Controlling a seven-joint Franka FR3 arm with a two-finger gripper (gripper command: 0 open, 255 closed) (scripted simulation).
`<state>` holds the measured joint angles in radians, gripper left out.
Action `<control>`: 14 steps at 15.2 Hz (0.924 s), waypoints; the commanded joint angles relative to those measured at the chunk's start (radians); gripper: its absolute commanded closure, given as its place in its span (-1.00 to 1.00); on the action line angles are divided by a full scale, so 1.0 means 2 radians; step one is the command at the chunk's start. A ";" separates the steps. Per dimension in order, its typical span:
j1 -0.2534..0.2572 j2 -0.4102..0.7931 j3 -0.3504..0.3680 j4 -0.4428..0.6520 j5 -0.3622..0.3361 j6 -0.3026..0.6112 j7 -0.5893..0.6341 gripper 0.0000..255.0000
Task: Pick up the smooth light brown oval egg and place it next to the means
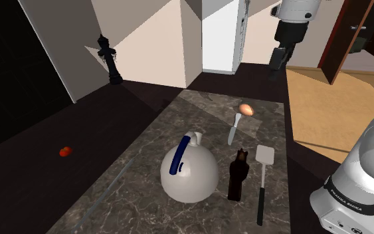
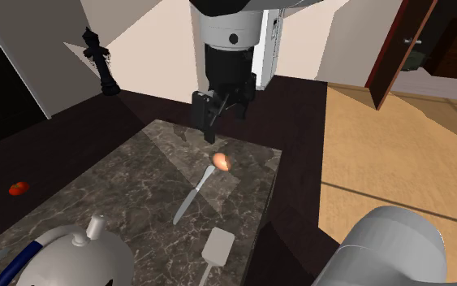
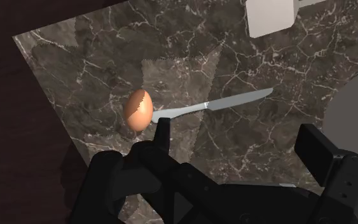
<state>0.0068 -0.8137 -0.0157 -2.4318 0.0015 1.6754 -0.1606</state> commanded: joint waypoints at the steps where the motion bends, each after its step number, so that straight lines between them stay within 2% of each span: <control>1: 0.000 0.000 0.000 0.000 0.000 0.000 0.000 -1.00; 8: -0.011 0.102 -0.011 -0.021 -0.028 0.102 -0.016 -1.00; 14: -0.022 0.208 -0.021 -0.013 -0.053 0.183 -0.024 -1.00</control>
<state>-0.0342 -0.4355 -0.0548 -2.4645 -0.0957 2.0143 -0.2079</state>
